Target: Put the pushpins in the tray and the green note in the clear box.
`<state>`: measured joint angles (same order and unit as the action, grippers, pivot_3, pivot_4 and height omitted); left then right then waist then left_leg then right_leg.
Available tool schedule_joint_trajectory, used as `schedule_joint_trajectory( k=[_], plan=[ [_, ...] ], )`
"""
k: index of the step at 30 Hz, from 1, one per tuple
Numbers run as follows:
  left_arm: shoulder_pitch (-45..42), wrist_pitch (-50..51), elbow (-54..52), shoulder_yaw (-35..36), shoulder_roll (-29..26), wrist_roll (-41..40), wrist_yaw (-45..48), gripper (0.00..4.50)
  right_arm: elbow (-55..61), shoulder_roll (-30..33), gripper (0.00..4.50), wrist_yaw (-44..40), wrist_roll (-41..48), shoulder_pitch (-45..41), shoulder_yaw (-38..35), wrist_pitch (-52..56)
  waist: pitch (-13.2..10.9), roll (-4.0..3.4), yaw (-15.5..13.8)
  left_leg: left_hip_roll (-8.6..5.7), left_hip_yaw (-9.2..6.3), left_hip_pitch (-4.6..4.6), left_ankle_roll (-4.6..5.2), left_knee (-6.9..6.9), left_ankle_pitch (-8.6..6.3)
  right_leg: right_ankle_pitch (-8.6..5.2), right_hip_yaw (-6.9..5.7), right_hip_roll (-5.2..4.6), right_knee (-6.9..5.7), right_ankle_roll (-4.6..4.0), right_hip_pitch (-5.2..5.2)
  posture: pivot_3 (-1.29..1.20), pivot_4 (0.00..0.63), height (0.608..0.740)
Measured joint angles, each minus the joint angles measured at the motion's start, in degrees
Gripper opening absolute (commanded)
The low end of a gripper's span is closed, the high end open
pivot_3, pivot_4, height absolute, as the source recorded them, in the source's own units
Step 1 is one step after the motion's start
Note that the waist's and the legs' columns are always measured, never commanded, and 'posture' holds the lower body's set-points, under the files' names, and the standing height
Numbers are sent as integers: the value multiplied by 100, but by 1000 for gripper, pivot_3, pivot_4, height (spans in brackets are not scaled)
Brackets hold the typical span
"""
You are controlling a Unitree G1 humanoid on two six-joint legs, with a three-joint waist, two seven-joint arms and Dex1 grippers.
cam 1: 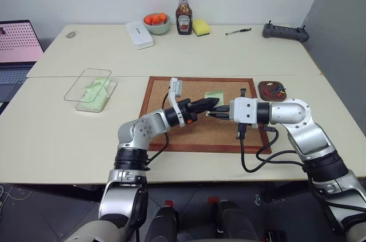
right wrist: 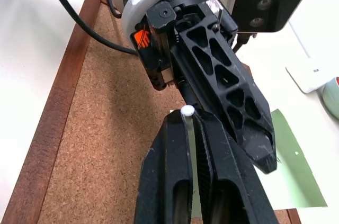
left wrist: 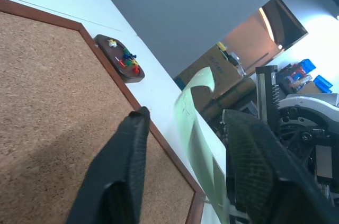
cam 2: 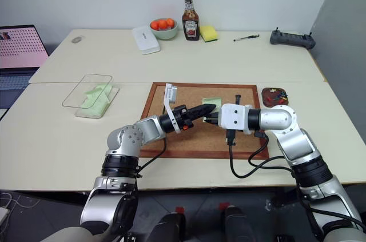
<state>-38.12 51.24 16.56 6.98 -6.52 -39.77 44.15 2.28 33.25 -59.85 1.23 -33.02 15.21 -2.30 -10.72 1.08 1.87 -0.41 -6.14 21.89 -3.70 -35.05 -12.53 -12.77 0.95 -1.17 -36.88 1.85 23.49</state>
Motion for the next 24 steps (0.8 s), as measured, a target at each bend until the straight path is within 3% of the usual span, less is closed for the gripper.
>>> schedule_joint_trajectory(
  k=[8, 24],
  plan=[
    [31, -9, 1, -15, 26, 1, 1, 41, 64, 0, 0, 1, 7, 0, 3, 39, 0, 0, 1, 0, 0, 0, 0, 0, 0, 0, 0, 0, 0, 0, 0, 0, 150, 740],
    [153, -150, -28, 21, 23, -1, -32, 41, 98, -79, 0, 76, 230, 7, -112, 20, 0, 0, 2, 1, 0, -1, 0, 0, 0, 0, 0, 0, 0, 0, 0, 0, 150, 740]
  ],
)
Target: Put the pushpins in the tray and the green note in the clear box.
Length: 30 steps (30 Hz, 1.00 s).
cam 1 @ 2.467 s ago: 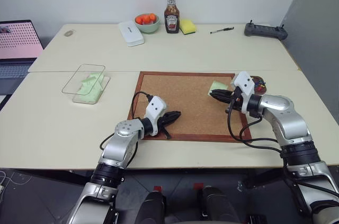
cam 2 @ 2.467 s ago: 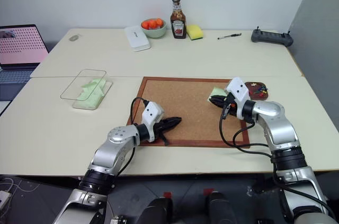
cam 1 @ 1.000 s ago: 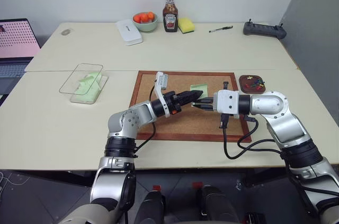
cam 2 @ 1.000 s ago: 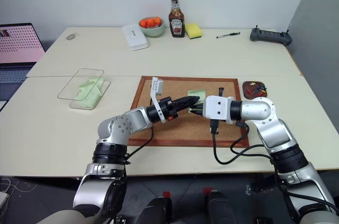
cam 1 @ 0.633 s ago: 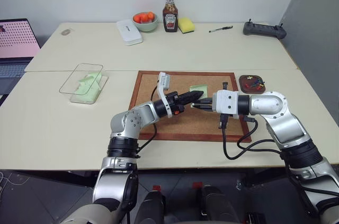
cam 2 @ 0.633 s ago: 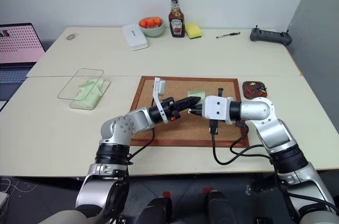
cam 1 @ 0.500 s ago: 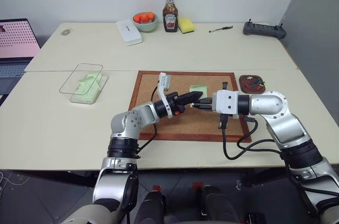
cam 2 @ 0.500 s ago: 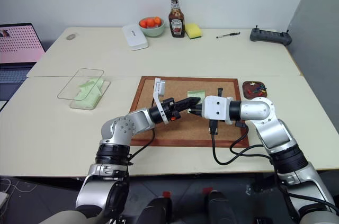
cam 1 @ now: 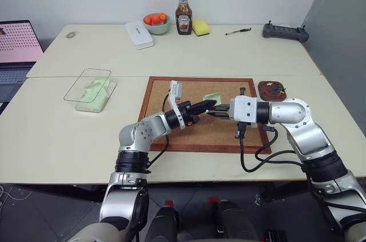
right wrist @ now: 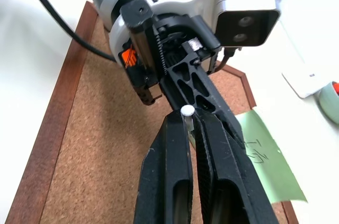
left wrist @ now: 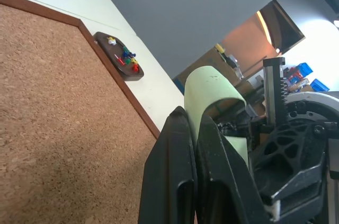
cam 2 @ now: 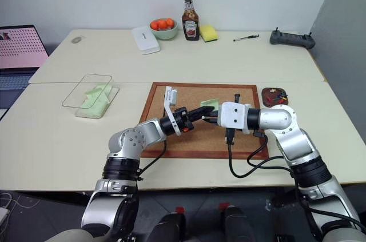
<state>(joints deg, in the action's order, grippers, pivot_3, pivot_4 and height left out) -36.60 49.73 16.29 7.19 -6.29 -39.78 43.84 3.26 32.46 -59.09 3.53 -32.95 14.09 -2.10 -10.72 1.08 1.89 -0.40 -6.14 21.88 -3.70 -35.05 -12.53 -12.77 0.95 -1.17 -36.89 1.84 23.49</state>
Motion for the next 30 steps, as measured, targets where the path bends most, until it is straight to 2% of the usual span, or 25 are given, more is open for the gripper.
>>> schedule_joint_trajectory(
  k=[10, 18, 25, 30],
  plan=[
    [31, -154, 0, 1, 2, 2, -122, 41, 337, -6, 0, 117, 347, 110, -191, 199, 0, 0, 2, 0, 0, -1, 0, 0, 0, 0, 0, 0, -1, 0, 0, 0, 150, 740],
    [284, -425, -279, 75, -204, 81, -339, 41, 52, 392, 0, 762, 287, 303, -958, 698, 0, 0, 5, 1, 4, -3, 1, 1, 0, 0, 3, 0, -1, -1, 0, 0, 150, 740],
    [488, -756, -803, -90, -425, 375, -422, 41, -1867, 736, 0, 1637, -1022, -123, -695, 519, 0, 1, -8, -3, 11, 2, 1, -2, 0, 1, 9, -3, 0, -1, 2, 0, 150, 740],
    [481, -971, -1140, -294, -496, 512, -440, 41, -3714, 707, 0, 2341, -1949, -1047, -171, 25, -1, 2, 11, -1, 13, 0, 0, 0, 0, 0, 11, -1, -1, -2, 5, 0, 150, 740]
  ],
)
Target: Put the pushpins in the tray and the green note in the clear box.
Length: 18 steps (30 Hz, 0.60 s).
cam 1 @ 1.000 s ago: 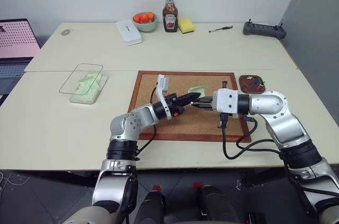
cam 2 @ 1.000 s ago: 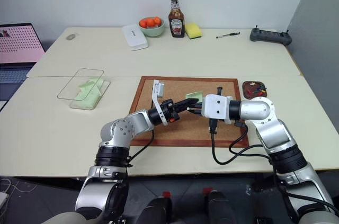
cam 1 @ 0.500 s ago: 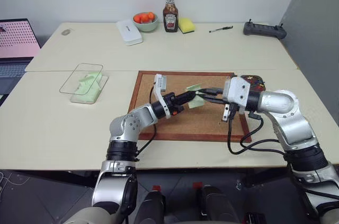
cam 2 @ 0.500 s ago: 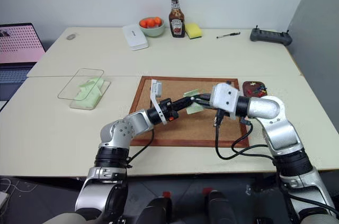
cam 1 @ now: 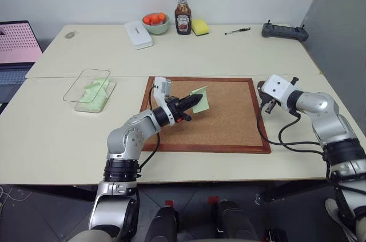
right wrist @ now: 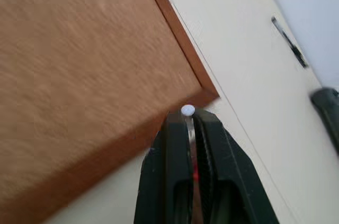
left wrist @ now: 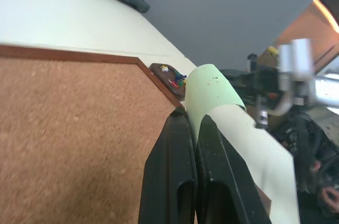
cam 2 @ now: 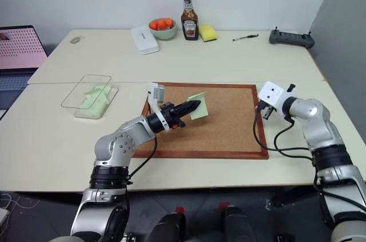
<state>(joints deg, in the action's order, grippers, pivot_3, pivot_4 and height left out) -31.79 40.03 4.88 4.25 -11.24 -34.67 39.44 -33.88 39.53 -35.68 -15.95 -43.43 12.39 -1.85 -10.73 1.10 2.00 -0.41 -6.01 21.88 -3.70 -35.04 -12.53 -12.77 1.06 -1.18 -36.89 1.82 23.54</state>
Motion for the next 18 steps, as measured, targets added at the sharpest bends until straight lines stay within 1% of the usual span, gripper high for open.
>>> schedule_joint_trajectory(
  k=[3, 6, 8, 9, 10, 14, 17, 18],
  plan=[
    [21, -67, -155, -89, -50, 80, 1, 41, -895, -83, 0, 315, -334, -355, 223, -263, 0, 0, -9, -2, 0, 2, 0, 0, 0, 0, 2, 0, 1, 0, 0, 0, 150, 740],
    [75, -89, -292, -184, -106, 131, 5, 41, -1555, -167, 0, 516, -542, -581, 351, -473, 0, 0, -8, -3, 2, 4, 0, 0, 0, 0, 5, -1, 2, 0, 0, 0, 150, 740],
    [129, -105, -323, -230, -116, 157, 5, 0, -1909, -180, 592, 638, -642, -720, 406, -598, 0, 0, -8, -3, 2, 4, 0, 0, 0, 0, 5, -2, 2, 0, 0, 0, 150, 740],
    [145, -110, -324, -239, -115, 164, 5, 0, -2013, -180, 684, 688, -676, -768, 420, -646, -1, 1, -8, -3, 2, 4, 0, 0, 0, 0, 5, -2, 2, 0, 0, 0, 150, 740],
    [157, -115, -325, -248, -115, 174, 3, 0, -2139, -179, 960, 739, -728, -824, 439, -697, -1, 1, -7, -3, 2, 4, 0, 0, 0, 0, 5, -1, 1, 0, 0, 0, 150, 740],
    [160, -158, -347, -262, -113, 178, -2, 0, -2435, -178, 1835, 858, -779, -958, 454, -851, -1, 1, 0, -2, 1, 1, 0, -1, 0, 1, 4, 0, -1, 0, 0, 0, 150, 740],
    [160, -174, -358, -264, -110, 178, -3, 0, -2516, -178, 2295, 885, -807, -981, 453, -907, -1, 1, 1, -2, 1, 2, 0, -1, 0, 1, 5, 0, -1, 0, 0, 0, 150, 740],
    [160, -177, -358, -265, -108, 179, -3, 0, -2525, -178, 2535, 909, -812, -984, 453, -912, -1, 0, 1, -2, 1, 2, 0, -1, 0, 1, 5, 0, -1, 0, 0, 0, 150, 740]
  ],
)
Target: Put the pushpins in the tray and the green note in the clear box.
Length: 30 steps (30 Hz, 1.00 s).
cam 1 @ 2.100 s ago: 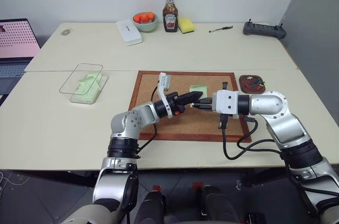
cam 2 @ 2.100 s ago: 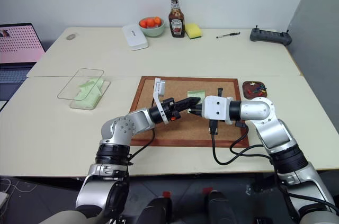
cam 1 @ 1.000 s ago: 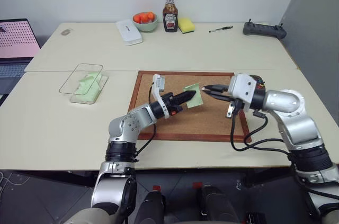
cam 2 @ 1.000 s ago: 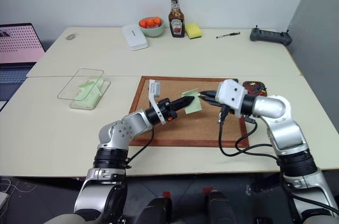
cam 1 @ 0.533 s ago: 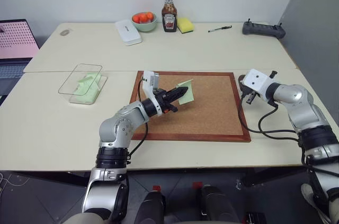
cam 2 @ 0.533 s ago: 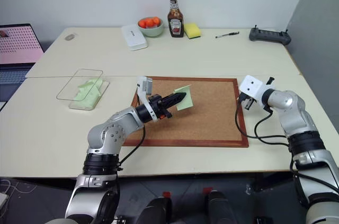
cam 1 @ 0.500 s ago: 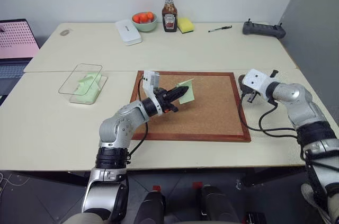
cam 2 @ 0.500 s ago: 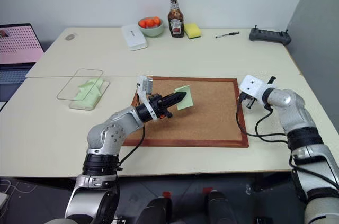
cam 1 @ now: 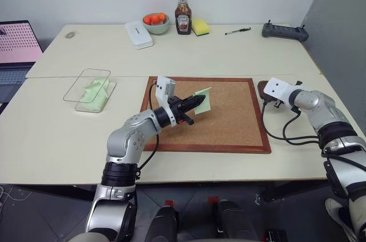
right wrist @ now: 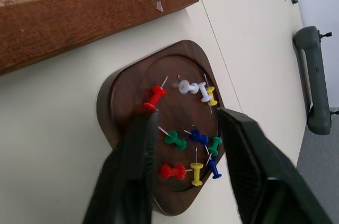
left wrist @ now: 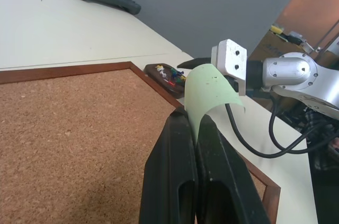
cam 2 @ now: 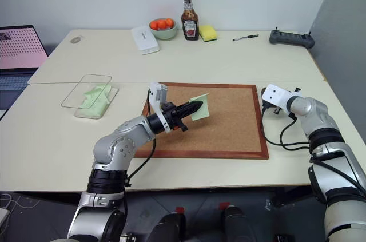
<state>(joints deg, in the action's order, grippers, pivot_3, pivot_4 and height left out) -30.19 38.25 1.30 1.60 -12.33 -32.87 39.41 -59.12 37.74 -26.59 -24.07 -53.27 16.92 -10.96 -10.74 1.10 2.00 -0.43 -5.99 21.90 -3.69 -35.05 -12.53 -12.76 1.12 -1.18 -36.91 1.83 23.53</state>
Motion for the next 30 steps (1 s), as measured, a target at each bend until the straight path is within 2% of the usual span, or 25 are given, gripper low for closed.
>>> schedule_joint_trajectory(
  k=[7, 13, 19, 26, 30],
  plan=[
    [-10, -131, 0, 18, -7, 46, -86, 0, 266, 89, 4109, -67, 195, -24, -244, 10, -1, -1, 0, 0, 0, 1, 0, 0, 0, 0, 0, 0, 0, 0, 1, 0, 150, 740],
    [-147, -277, -167, 358, -306, 268, -650, 0, 1930, 106, 4109, -1001, 1225, 379, -902, 464, -1, 0, 36, 5, -5, -2, 0, 1, 0, 0, -4, 4, -1, 1, -1, 0, 150, 740],
    [-90, -290, -327, 857, -1267, 733, -1249, 0, 4638, -503, 4109, -2538, 3124, 1323, -1094, 1860, -4, -4, 95, 8, -12, -2, 0, 0, 0, 0, -9, 5, -7, 1, 0, 0, 150, 740],
    [23, -722, 666, 1321, -2617, 1442, -1361, 0, 5879, -1012, 4109, -2783, 3822, 1208, -813, 3228, -4, -3, 91, 8, -17, -1, 0, 1, 0, 0, -18, 5, -8, 0, 5, 0, 150, 740],
    [-178, -1073, 1444, 1373, -2822, 1701, -1394, 0, 6031, -1429, 4109, -2580, 3804, 1066, -422, 3702, -4, -3, 32, 7, -21, 6, 0, 2, 0, 0, -22, 2, -6, 0, 10, 0, 150, 740]
  ],
)
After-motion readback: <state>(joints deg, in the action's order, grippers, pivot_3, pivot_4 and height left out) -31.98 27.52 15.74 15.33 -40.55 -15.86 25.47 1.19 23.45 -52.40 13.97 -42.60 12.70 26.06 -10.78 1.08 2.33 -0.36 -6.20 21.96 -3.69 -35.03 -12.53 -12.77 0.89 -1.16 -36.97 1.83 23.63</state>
